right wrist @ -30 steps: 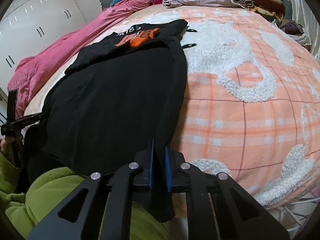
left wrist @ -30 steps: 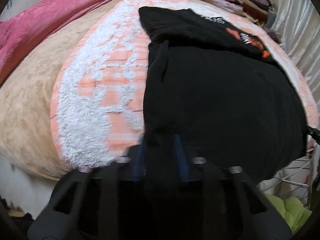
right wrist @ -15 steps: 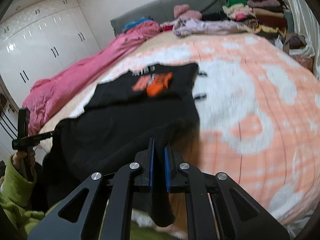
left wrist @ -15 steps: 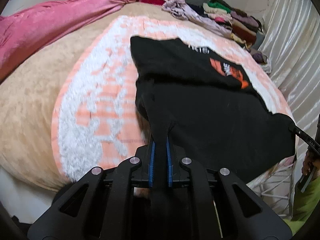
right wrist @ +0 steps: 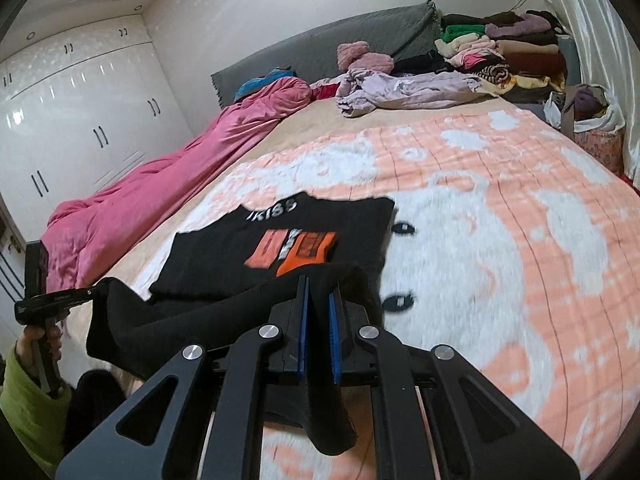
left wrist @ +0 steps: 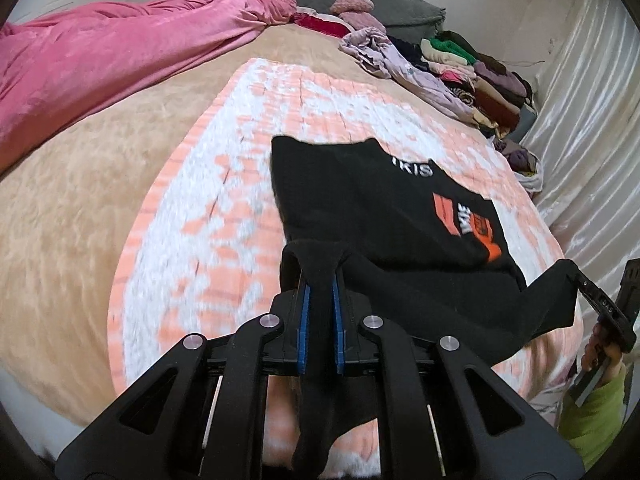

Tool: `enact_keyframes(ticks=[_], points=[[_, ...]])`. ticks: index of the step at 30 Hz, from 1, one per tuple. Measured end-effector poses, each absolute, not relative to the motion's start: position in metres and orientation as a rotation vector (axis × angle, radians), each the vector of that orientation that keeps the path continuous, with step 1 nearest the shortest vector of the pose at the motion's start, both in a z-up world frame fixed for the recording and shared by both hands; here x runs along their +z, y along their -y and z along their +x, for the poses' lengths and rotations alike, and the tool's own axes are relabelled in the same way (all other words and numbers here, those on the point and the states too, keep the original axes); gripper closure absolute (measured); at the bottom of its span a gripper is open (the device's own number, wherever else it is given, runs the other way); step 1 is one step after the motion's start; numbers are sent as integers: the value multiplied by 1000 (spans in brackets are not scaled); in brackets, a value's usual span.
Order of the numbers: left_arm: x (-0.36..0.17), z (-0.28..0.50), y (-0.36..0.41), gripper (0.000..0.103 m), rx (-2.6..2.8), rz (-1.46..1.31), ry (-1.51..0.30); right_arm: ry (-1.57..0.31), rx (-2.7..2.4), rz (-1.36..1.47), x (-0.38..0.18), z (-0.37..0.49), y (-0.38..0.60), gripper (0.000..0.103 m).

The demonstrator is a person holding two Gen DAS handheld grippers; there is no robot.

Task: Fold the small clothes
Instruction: 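Lift the hem with both grippers, fold it toward the collar, open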

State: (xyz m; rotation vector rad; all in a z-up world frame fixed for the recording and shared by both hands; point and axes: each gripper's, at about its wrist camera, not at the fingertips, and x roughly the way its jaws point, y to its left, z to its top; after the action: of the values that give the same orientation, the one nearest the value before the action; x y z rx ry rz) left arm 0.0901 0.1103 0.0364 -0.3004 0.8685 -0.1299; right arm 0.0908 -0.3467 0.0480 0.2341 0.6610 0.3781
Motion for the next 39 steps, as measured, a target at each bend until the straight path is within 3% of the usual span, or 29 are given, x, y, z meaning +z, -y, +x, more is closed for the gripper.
enact_keyframes(ticks=[15, 18, 19, 20, 21, 39], points=[[0, 156, -131, 95, -135, -344, -921, -806, 241, 277, 6, 179, 343, 94], [3, 151, -137, 78, -143, -371, -891, -807, 231, 262, 6, 177, 341, 86], [5, 148, -139, 75, -140, -374, -883, -806, 231, 260, 7, 175, 341, 81], [8, 145, -141, 73, -136, -378, -872, -799, 225, 254, 8, 172, 341, 67], [11, 142, -144, 73, -133, -385, -865, -786, 214, 242, 11, 168, 341, 63], [11, 78, -117, 42, -184, -334, -907, -779, 238, 228, 18, 103, 355, 59]])
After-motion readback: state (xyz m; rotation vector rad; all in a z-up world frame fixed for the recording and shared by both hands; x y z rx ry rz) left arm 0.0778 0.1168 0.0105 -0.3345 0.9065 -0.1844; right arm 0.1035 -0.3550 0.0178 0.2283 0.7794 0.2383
